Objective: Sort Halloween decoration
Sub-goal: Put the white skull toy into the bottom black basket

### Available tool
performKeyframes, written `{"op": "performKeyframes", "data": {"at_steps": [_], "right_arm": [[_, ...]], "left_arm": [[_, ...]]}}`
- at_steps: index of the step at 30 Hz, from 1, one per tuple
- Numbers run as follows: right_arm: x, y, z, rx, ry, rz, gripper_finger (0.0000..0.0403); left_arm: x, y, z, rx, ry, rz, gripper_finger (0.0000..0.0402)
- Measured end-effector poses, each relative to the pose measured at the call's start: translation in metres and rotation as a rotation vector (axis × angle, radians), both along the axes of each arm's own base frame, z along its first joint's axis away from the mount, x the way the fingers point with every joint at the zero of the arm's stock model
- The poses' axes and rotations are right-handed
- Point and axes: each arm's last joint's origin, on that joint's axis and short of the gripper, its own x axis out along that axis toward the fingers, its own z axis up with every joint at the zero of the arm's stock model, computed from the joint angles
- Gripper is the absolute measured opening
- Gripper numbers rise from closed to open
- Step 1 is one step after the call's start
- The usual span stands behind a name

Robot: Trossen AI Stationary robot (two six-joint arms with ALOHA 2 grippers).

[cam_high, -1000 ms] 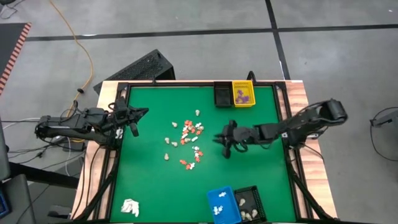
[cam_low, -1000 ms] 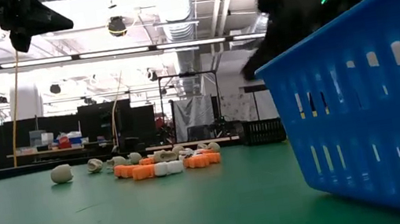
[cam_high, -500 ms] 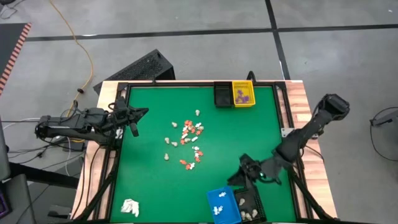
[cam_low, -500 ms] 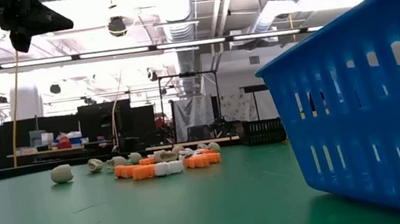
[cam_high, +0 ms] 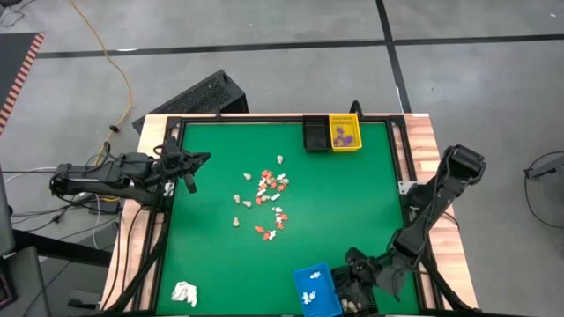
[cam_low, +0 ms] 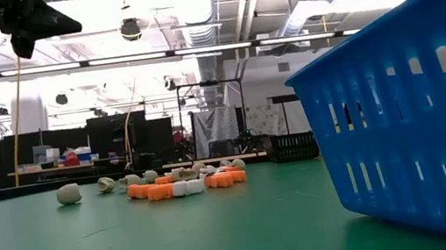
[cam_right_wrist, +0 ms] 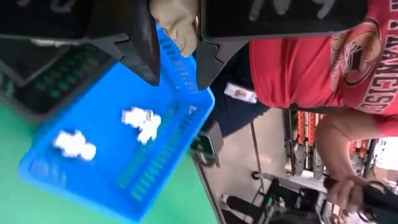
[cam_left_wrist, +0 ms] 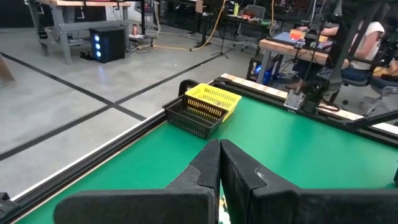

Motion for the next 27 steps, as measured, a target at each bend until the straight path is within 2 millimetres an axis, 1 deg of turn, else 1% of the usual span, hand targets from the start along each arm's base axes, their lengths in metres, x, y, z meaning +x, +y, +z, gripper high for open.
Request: {"op": "performKeyframes", "data": {"at_steps": [2,6,11,14,20,23,25,27], "right_arm": [[0.0,0.002,-0.004,0.009,0.02,-0.008,0.0072],[-0.005,0.004,-0.006,0.019,0.044,-0.008,0.0072],[-0.007,0.002,-0.009,0.02,0.097,-0.028,0.0076],[-0.007,0.001,-0.011,0.008,0.108,-0.031,0.0094],[-0.008,0.001,-0.011,0.01,0.119,-0.016,0.0147],[-0.008,0.002,-0.011,0.019,0.12,-0.008,0.0164],[-0.005,0.001,-0.007,0.041,0.111,0.0,0.017],[-0.003,-0.003,0.001,0.059,0.083,0.007,0.0172]], "left_arm": [[0.0,0.0,0.0,0.001,0.0,0.0,0.0],[0.0,0.0,0.0,0.001,0.0,0.005,0.0],[0.0,0.0,0.0,-0.001,-0.004,0.005,0.0],[0.0,0.0,0.0,-0.007,-0.008,0.005,0.0],[0.0,0.0,0.0,-0.008,-0.008,0.005,0.0],[0.0,0.0,0.0,-0.008,-0.008,0.005,0.0],[0.0,0.0,0.0,-0.008,-0.009,0.007,0.0],[0.0,0.0,0.0,-0.014,-0.014,0.021,0.0]]}}
